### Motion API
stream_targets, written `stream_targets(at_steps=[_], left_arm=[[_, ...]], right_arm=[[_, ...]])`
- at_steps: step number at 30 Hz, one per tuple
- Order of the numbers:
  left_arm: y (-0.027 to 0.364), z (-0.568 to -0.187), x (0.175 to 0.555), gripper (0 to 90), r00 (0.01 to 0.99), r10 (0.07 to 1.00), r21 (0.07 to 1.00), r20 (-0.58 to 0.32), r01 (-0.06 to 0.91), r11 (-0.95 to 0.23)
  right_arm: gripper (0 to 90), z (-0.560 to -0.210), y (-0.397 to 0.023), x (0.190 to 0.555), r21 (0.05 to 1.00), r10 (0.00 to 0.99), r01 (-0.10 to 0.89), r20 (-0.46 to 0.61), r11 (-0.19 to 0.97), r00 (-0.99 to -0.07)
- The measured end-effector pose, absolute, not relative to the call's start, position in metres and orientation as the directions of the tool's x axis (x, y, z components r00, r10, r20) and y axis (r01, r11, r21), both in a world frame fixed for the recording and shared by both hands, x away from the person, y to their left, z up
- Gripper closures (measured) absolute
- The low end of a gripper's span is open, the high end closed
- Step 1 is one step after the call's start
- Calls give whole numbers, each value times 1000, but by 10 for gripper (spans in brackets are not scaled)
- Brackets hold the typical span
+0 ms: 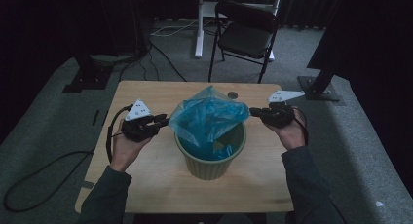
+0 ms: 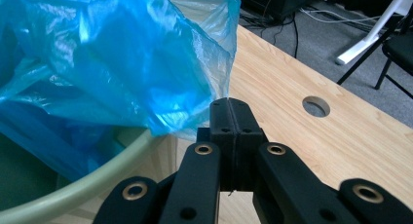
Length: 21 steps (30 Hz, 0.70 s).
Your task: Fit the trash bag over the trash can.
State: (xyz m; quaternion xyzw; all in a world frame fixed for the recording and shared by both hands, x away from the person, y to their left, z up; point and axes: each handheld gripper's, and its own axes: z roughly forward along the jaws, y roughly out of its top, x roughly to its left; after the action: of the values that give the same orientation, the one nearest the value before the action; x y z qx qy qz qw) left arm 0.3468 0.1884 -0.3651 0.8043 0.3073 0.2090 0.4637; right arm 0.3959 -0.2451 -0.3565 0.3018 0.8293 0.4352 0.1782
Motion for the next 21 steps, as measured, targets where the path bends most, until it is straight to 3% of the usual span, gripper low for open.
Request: stream_targets(at_steps=[21], left_arm=[[157,-337,374,643,717,697,904,30,279,-325]], right_arm=[[900,-354,-235,396,834,636,324,-40,446,-771]])
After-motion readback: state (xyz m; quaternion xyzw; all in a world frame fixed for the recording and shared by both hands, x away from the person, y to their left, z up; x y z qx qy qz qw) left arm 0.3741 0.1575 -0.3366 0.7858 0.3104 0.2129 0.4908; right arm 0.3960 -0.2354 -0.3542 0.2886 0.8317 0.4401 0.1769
